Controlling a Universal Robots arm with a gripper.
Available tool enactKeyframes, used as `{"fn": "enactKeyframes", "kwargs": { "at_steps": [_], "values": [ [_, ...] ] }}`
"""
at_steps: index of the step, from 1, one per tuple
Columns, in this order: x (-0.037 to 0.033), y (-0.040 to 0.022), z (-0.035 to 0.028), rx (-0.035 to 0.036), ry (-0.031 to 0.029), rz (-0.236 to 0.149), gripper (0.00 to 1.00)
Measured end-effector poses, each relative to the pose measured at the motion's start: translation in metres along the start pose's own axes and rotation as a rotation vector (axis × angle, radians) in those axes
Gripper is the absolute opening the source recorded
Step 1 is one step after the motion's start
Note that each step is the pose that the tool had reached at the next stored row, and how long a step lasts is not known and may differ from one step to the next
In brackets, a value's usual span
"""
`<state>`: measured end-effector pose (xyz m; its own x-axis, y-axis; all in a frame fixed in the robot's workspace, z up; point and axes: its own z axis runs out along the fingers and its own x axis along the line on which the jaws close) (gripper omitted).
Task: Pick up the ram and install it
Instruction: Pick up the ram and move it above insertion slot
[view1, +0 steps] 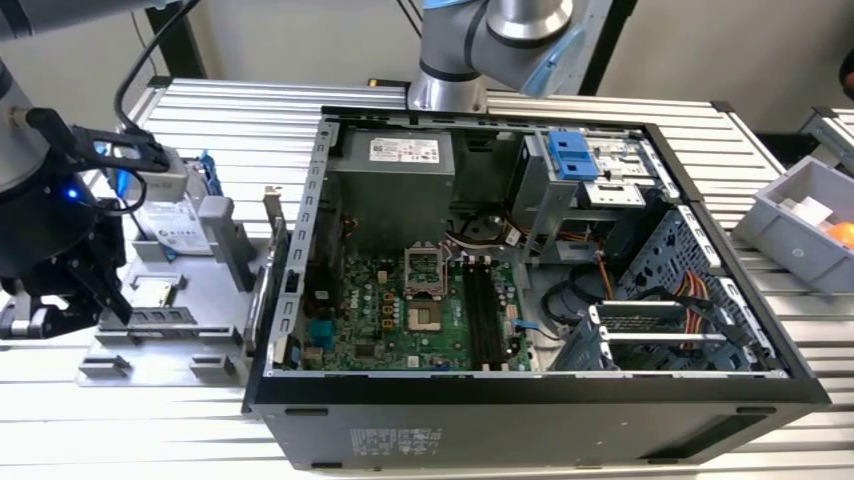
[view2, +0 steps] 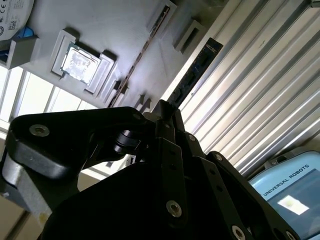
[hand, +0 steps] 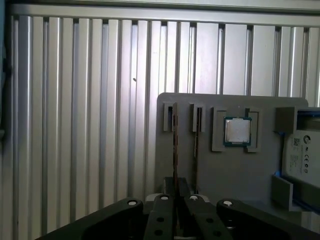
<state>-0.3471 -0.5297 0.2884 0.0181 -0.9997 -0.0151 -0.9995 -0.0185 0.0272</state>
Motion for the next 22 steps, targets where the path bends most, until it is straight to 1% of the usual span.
{"fn": "enactKeyframes", "kwargs": {
  "at_steps": [5, 10, 22],
  "values": [
    [-0.0002, 0.0001, -0.0019, -0.0001, 0.0012, -0.001, 0.0],
    [-0.0003, 0.0001, -0.0046, 0.0, 0.0011, -0.001, 0.0],
    [-0.0005, 0.0005, -0.0181, 0.0001, 0.001, -0.001, 0.0]
  ]
}}
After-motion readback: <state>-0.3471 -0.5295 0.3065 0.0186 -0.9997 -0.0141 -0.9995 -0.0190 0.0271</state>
